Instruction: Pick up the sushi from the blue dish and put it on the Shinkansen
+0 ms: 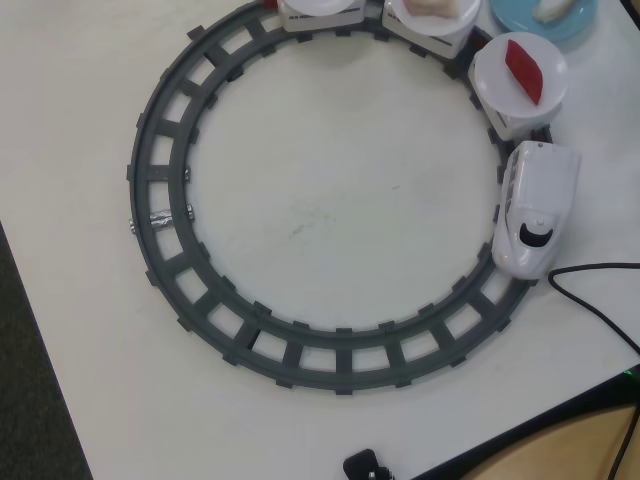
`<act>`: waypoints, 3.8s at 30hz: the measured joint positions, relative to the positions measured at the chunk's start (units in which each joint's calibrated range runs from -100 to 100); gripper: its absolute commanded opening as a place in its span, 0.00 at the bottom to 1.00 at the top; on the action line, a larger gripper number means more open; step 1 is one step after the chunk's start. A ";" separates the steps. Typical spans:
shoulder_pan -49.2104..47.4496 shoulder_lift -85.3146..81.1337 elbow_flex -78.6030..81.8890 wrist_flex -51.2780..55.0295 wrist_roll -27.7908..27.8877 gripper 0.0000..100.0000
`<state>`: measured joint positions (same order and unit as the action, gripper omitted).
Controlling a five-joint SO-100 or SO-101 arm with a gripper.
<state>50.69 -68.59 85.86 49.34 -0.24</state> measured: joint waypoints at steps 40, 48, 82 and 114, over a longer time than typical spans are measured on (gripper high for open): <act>0.87 16.08 -17.56 -2.80 1.88 0.50; -1.02 52.72 -58.26 6.74 2.20 0.50; -8.51 106.19 -109.86 24.15 2.14 0.02; -3.47 20.04 -38.81 12.16 32.31 0.02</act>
<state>47.22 -48.55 47.05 61.50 32.08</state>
